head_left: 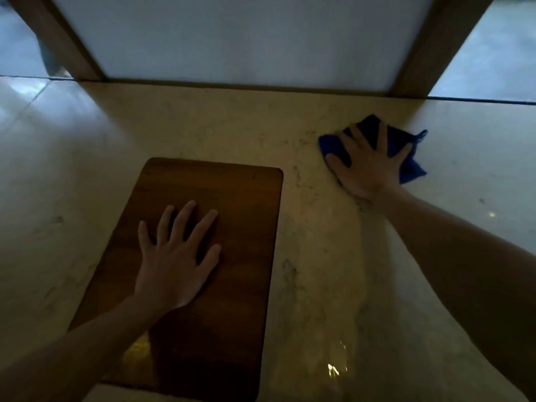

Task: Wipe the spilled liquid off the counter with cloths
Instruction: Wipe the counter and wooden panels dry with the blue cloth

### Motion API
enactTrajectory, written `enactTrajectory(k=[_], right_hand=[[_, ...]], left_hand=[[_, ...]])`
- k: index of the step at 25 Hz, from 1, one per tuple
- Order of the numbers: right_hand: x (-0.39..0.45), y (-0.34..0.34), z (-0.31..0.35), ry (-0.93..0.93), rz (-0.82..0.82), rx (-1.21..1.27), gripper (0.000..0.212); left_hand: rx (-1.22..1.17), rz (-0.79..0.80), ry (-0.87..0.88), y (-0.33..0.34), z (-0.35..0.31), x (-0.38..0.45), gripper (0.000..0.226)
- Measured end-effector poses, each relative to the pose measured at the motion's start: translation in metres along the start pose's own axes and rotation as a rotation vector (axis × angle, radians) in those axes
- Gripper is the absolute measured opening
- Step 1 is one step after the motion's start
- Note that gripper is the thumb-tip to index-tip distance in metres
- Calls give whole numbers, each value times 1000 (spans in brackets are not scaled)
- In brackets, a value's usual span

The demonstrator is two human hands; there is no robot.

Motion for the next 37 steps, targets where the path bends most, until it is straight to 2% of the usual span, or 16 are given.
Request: enactTrajectory(k=[3,7,9,11,14,17,21,25,28,31,34,37], right_hand=[[-105,12,16,-53,43,-20,69],[-304,22,37,-55,101,15,67],[-405,32,44,-4,118,0,64],[-487,34,53,79,63,-20,62],[-558,48,66,267,98,-6,62],[-578,50,96,380,83,30,60],[-555,58,150,314,81,54,61],[-476,63,142,354,138,126,58],[-386,53,115,421,182,64,60],[-265,33,73,478,62,80,62],[-137,18,26,546,41,87,59],[-32,1,-20,639,3,102,61]], left_hand=[[-34,-6,1,-2,-2,2,68],[-85,-48,-56,-13,-2,-26,62],[-136,-32,-65,-12,-4,-62,60],[-142,-25,-15,-9,-4,-100,58],[-134,20,47,-3,11,-140,58],[-131,33,48,-2,33,-146,59],[-143,-1,46,-4,49,-115,65],[-147,35,34,-8,63,-51,77],[-37,-5,40,0,73,-34,85],[-51,-70,52,6,75,-35,82],[-19,-52,56,5,71,-29,78],[-3,-142,89,-6,62,-33,78]])
Point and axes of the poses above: each hand's wrist, its own x-axis towards the middle knuckle, its own y-axis out of the palm, z = x × y, the point moved 10 cm from there along x, towards the middle knuckle, and after that the axes turned 2 degrees about -y, right-handed, at the moved point
